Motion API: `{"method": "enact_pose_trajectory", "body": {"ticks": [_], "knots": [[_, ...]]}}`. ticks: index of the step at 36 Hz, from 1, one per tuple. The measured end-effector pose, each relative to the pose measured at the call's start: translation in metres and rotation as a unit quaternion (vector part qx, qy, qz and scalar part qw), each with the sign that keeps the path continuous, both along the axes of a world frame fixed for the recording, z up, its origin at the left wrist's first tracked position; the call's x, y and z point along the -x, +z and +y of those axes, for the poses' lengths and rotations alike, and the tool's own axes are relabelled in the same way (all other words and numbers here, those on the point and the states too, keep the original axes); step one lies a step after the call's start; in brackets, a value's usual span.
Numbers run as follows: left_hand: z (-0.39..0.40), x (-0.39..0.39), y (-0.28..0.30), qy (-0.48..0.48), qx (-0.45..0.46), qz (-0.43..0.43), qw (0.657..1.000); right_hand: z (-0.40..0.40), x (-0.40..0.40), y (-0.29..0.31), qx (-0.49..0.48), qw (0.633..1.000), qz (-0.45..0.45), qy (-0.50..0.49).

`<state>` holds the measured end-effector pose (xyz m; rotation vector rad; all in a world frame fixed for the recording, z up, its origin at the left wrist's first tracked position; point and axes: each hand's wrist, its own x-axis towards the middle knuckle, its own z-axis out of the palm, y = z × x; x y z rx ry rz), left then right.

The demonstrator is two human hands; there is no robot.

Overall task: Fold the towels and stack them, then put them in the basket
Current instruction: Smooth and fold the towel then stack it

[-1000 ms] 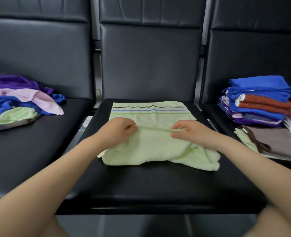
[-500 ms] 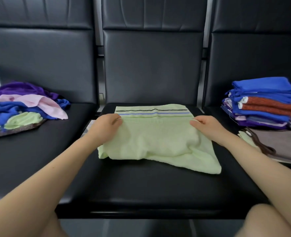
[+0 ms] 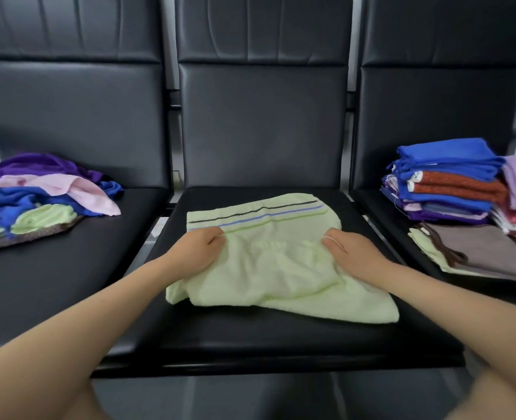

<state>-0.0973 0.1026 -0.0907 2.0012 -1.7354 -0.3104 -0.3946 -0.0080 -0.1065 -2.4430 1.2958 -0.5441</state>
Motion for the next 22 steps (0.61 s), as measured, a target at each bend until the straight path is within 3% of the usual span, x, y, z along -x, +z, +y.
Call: {"method": "enact_pose_trajectory", "body": {"ticks": [3, 6, 11, 14, 17, 22], "knots": [[0.017, 0.003, 0.002, -0.048, -0.060, -0.015, 0.997, 0.011, 0.010, 0.001, -0.028, 0.999, 0.017, 0.014], [0.029, 0.004, 0.003, -0.063, -0.053, 0.005, 0.997, 0.016, 0.017, 0.009, -0.057, 0.998, 0.018, 0.029], [0.030, -0.002, 0.022, 0.006, 0.025, 0.181, 0.983, 0.017, 0.027, 0.043, -0.066, 0.985, -0.158, -0.002], [0.022, -0.006, 0.038, 0.066, 0.090, 0.250, 0.962, 0.011, 0.026, 0.066, -0.119, 0.941, -0.315, -0.045], [0.013, -0.004, 0.049, 0.102, 0.154, 0.242, 0.953, -0.003, 0.012, 0.085, -0.127, 0.915, -0.375, -0.080], [-0.005, -0.013, 0.047, 0.170, 0.188, 0.198, 0.947, -0.032, -0.022, 0.104, -0.101, 0.927, -0.345, -0.103]]}}
